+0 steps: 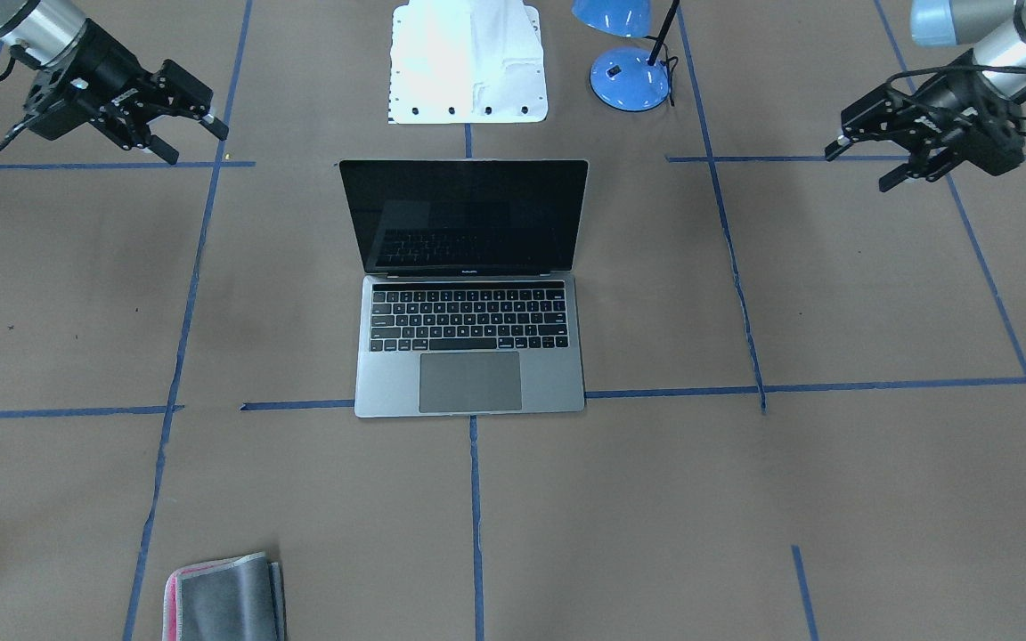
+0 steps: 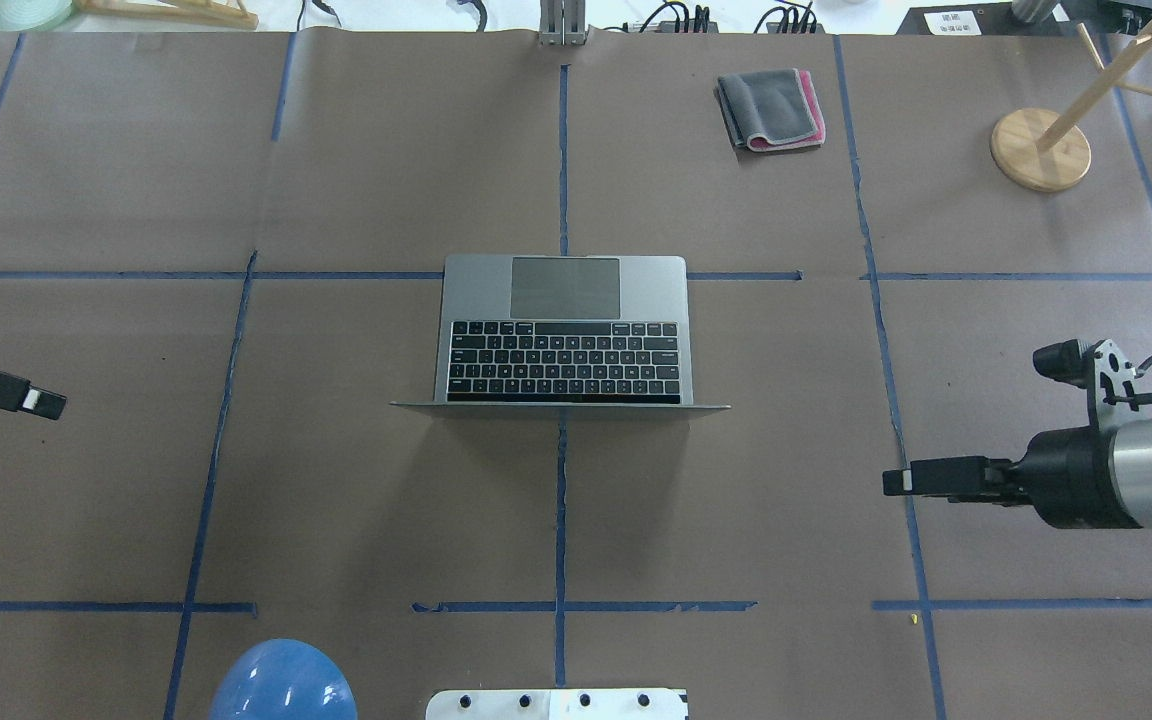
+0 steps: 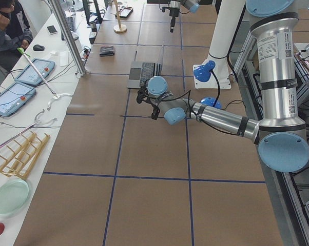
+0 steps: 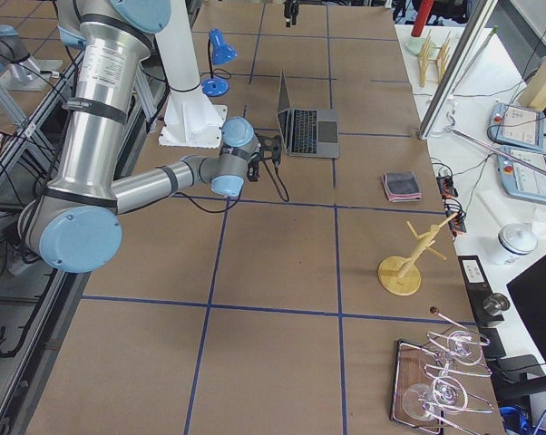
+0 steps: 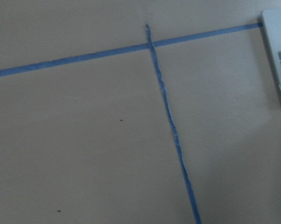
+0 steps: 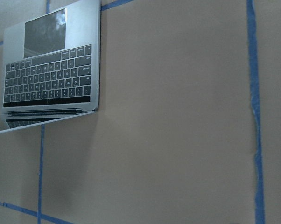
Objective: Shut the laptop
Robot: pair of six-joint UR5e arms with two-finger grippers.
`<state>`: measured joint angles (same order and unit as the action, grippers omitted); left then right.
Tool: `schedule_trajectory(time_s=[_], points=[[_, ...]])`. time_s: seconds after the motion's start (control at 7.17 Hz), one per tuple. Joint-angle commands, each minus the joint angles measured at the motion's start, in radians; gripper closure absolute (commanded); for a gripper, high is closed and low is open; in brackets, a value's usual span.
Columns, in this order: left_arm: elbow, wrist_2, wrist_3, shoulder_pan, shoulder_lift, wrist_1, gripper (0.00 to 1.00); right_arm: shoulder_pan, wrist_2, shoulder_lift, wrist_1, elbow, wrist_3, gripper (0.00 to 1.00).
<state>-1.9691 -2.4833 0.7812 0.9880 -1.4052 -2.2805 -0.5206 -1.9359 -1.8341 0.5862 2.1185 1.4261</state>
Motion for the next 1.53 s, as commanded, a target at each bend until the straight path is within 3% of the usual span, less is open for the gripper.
schedule_trajectory(time_s=[0.0,0.28,0.56,0.7,0.84,1.12,1.26,1.4], points=[[0.003,0.071,0.166,-0.145,-0.059,-0.086,0.01,0.138,0.159,0.068,0.012,0.029,0.100,0.02],[0.006,0.348,0.367,-0.356,-0.176,-0.086,0.02,0.207,0.256,0.168,0.107,0.031,0.143,0.09],[0.009,0.577,0.540,-0.542,-0.288,-0.086,0.05,0.211,0.268,0.243,0.176,0.029,0.200,0.30],[0.007,0.621,0.556,-0.583,-0.310,-0.085,0.16,0.211,0.275,0.287,0.234,0.029,0.233,0.51],[0.003,0.620,0.590,-0.583,-0.327,-0.086,0.41,0.220,0.307,0.336,0.292,0.029,0.255,0.71],[-0.007,0.623,0.664,-0.583,-0.360,-0.085,0.88,0.232,0.336,0.404,0.366,0.026,0.269,0.91],[-0.007,0.624,0.664,-0.583,-0.374,-0.085,0.98,0.232,0.342,0.407,0.365,0.023,0.269,0.97],[-0.008,0.626,0.665,-0.583,-0.389,-0.085,1.00,0.232,0.342,0.407,0.365,0.021,0.267,0.97]])
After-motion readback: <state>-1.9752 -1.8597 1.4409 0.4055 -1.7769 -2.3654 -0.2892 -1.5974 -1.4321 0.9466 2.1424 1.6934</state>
